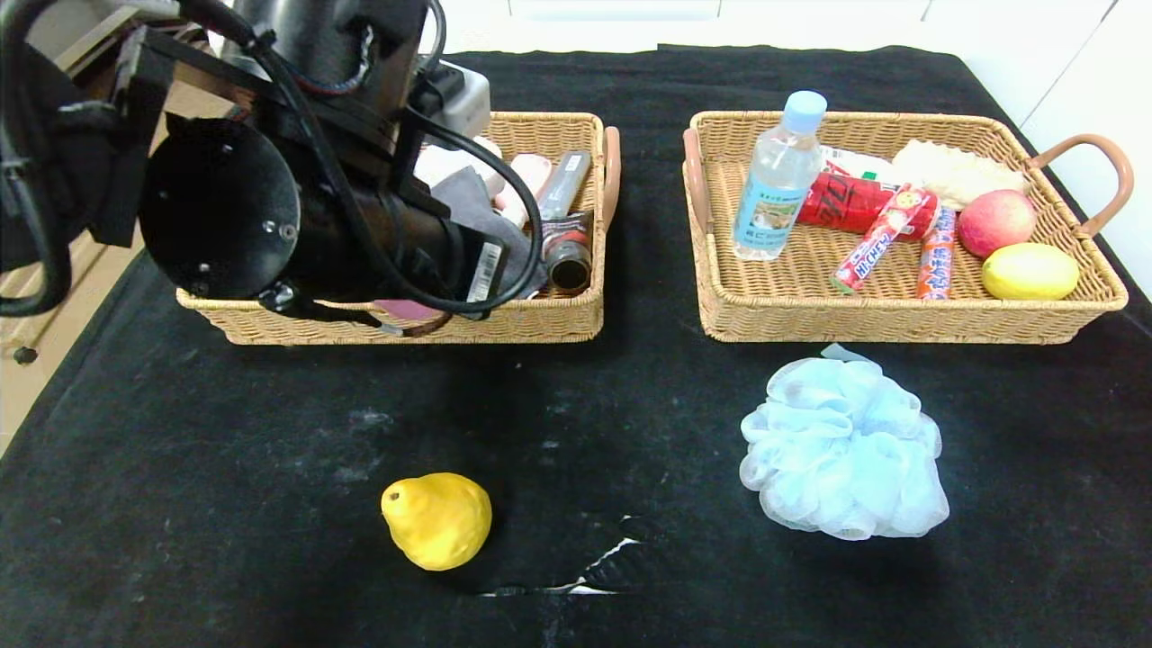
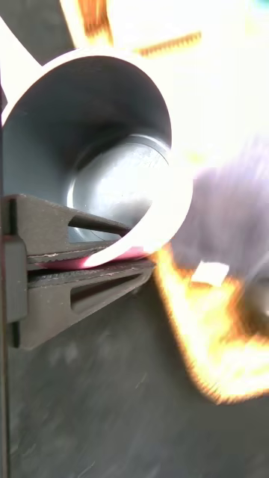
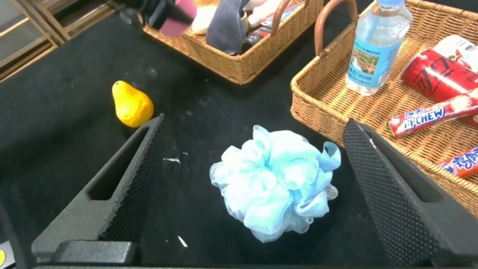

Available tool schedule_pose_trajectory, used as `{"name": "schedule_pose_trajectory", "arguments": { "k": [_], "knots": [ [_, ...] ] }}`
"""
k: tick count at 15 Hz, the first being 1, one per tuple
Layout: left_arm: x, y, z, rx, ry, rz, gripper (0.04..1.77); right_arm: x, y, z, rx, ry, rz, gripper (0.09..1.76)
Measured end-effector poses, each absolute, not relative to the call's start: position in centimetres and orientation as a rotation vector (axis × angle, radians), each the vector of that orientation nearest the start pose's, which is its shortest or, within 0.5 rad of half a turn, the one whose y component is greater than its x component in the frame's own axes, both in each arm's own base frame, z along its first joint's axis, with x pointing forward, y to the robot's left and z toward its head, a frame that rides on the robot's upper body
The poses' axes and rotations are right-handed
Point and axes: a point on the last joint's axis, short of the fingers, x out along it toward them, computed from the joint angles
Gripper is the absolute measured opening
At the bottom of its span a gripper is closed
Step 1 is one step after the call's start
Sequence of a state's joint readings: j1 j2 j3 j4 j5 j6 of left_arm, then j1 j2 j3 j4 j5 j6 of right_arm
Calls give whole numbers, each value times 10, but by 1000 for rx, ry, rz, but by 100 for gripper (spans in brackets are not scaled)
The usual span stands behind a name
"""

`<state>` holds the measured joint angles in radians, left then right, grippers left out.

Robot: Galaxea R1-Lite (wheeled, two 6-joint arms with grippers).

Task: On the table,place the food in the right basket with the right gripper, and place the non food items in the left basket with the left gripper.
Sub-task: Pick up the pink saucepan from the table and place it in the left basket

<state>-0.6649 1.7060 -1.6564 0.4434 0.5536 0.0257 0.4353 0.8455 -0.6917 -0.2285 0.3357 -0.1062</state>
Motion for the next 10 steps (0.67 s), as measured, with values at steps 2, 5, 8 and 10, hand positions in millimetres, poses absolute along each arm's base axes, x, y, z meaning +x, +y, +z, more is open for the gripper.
{"name": "schedule_pose_trajectory", "arguments": {
  "k": [2,5,8,10],
  "knots": [
    [256,-167,328,279,353,-74,18,75,43,280,-97,-117,765,171],
    [266,-149,337,247,307,-31,18,75,43,280,-97,-121,764,171],
    [280,-132,343,211,251,1,18,74,42,281,-97,-124,764,171],
    [289,-120,341,203,251,14,18,74,42,281,-97,-125,763,171]
  ]
}}
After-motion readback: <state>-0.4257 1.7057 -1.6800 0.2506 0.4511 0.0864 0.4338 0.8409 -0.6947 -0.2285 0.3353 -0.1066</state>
